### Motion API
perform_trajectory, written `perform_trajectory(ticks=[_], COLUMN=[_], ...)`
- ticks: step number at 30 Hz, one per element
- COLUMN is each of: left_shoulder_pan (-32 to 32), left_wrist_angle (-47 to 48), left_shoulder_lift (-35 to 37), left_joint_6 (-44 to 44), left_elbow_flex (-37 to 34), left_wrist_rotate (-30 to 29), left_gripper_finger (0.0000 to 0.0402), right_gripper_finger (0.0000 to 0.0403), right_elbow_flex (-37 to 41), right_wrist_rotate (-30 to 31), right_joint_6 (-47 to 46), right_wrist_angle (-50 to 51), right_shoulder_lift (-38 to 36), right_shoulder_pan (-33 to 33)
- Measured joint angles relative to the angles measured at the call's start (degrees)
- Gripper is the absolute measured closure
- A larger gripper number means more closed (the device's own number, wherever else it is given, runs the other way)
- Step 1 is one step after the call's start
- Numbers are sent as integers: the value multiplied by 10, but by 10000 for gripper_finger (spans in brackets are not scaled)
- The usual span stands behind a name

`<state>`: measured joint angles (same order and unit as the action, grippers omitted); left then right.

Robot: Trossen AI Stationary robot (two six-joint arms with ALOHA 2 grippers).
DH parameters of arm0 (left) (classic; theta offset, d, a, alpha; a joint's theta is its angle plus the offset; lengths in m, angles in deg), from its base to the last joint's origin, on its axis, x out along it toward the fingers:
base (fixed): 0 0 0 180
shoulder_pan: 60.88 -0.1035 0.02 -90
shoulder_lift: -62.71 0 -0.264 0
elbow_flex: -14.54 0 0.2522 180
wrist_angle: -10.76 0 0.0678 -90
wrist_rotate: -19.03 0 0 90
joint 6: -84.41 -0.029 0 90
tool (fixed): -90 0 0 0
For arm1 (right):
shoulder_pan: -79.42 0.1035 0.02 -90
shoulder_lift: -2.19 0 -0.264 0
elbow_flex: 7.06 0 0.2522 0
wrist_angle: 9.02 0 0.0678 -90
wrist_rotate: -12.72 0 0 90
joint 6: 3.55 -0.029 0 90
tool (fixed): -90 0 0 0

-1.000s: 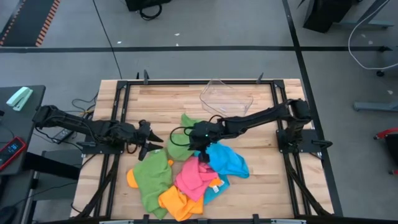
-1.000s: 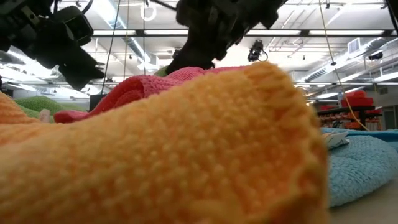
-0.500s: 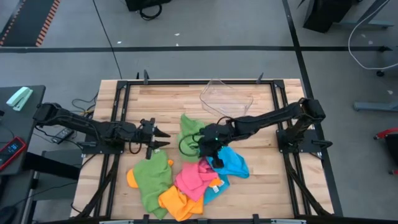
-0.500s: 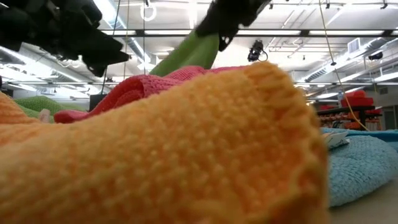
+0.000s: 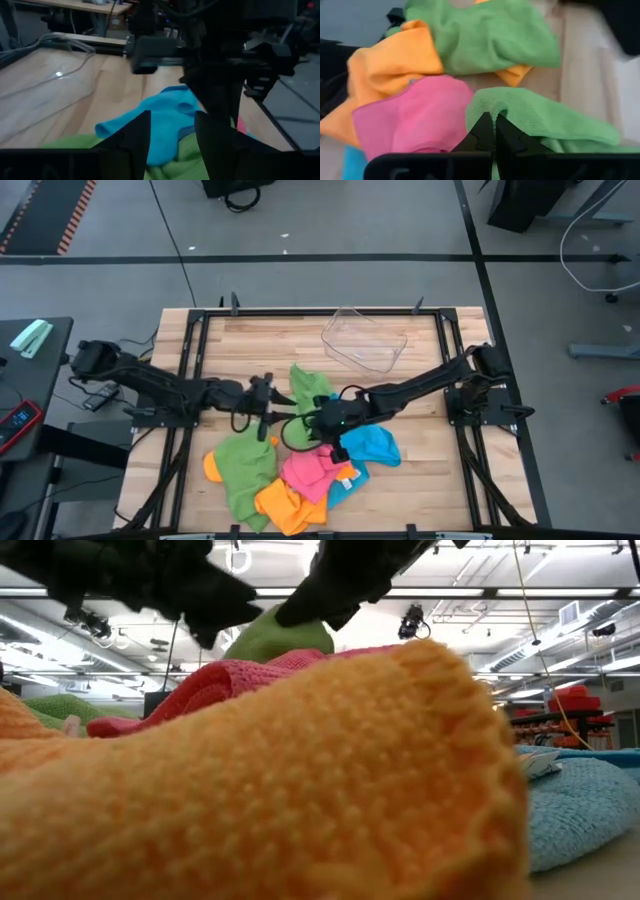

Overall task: Fold microfiber towels
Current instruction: Fold the top green towel

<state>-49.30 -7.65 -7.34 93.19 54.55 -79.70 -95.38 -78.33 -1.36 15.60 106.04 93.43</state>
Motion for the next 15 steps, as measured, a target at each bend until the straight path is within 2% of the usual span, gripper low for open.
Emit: perform_trajectory(ticks=[8, 15], left_shoulder_pan=[1, -2], left_wrist_angle=[42, 45], left_shoulder_lift=[-89, -149], left_joint_6=[-34, -40], left_elbow_flex=[84, 119], left_wrist_rotate=[47, 119], left_gripper_finger=[236, 239], right_gripper_finger=[395, 395], right_elbow_flex=[0, 5], right_wrist_rotate=[-2, -48], right_joint_6=[24, 29], right_wrist_angle=[0, 0], right_shoulder_lift=[-30, -30], right_shoulder_pan=[28, 57])
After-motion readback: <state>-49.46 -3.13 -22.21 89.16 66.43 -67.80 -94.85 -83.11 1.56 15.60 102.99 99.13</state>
